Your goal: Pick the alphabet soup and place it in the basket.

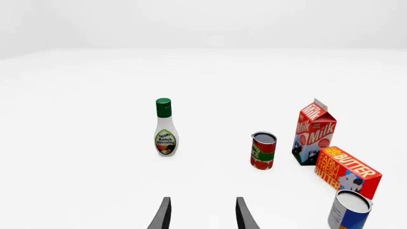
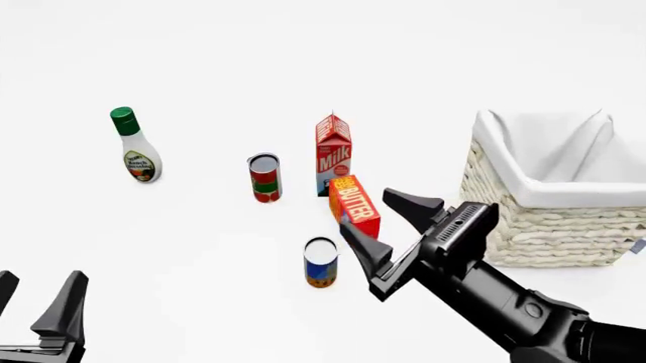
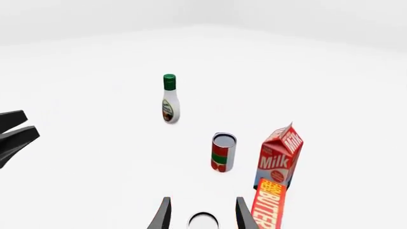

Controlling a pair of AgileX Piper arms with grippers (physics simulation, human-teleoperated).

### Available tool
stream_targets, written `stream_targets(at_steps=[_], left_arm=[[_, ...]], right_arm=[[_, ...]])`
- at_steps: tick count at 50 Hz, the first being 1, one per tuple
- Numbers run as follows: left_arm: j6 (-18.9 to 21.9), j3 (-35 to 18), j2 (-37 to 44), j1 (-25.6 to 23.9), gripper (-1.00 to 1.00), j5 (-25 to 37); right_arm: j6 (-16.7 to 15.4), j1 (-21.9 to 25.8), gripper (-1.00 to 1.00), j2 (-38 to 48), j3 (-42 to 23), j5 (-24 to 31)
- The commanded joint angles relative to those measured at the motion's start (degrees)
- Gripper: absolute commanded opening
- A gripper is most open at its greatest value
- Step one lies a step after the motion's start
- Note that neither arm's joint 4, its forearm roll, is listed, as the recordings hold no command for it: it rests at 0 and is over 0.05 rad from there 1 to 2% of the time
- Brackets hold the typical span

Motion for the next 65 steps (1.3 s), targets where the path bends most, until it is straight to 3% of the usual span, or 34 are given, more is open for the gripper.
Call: stream_targets(at_steps=[1,65], left_arm=[[0.0,0.0,0.0,0.0,1.0,0.0],[0.0,0.0,0.0,0.0,1.0,0.0]], right_arm=[[0.42,-0.53,1.0,4.68,-1.14,-2.12],[3.01,-0.94,1.0,24.99,-6.68,-10.07]])
